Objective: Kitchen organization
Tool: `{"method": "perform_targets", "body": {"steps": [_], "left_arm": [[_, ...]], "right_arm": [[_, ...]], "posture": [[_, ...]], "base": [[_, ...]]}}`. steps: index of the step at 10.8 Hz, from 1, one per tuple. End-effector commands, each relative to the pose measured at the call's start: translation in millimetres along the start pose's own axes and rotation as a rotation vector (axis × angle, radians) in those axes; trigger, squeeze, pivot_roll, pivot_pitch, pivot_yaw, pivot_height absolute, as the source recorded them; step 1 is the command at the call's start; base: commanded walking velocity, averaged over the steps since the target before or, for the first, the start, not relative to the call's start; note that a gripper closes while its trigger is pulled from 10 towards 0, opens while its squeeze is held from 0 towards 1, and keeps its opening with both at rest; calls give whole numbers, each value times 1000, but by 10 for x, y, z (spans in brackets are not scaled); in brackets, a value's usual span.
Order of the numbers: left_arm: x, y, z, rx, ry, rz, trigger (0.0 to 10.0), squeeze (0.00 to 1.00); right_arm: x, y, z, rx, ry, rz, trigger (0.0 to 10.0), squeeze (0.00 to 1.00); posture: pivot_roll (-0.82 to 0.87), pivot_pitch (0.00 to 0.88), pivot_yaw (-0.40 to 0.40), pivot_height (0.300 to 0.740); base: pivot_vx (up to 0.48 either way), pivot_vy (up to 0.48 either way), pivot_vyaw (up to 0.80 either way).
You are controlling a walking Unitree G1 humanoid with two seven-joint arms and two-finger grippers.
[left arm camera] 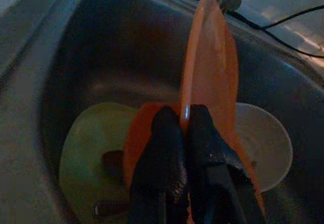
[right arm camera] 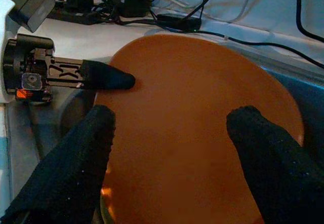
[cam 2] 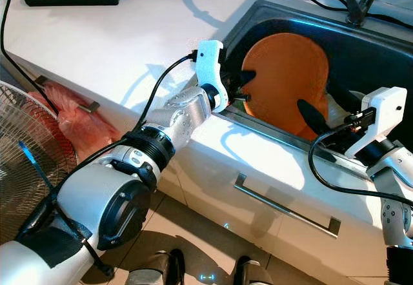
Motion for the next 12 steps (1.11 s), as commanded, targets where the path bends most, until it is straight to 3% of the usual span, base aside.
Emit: {"method": "perform_targets", "body": {"steps": [1,4,5,8,9,11,12], "left_arm": [[672,146,-56,-8,-27,-136,10000,1000],[655,143,-68,-13,-16,-131,10000,1000],[607,139,-54,-8,28,-114,10000,0],[378,103,176,76,147,-45,10000,0],[256,59,362,152,194,-7,10000,0],[-39,-69,565,245,299,106,10000,0],[-322,-252,701,322,384,218,10000,0]], "right_arm": [[-37,-23,-18,-2,8,6,10000,0],[-53,1,-34,-4,14,13,10000,0],[-69,14,-43,-2,18,15,10000,0],[-78,58,-22,21,21,2,10000,0],[-65,128,23,58,28,-35,10000,0],[-8,264,68,107,32,-134,10000,0],[-17,383,147,152,21,-199,10000,0]], "posture": [[-106,178,43,740],[-98,176,41,740],[-93,179,42,740],[-84,181,44,740],[-69,181,41,740],[-53,182,40,740],[-40,179,42,740]], "base": [[0,0,0],[0,0,0],[0,0,0],[0,0,0],[0,0,0],[0,0,0],[0,0,0]]}}
Point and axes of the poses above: a point about 5 cm out from each wrist's last joint towards the gripper, its own y axis pointing out of the wrist towards the gripper, its own z axis along the axis of the wrist's last joint, x = y × z, the point moved 6 cm from there along y, pointing out of the wrist towards the gripper, and after that the axes turned 6 degrees about y, right-handed, at the moved point
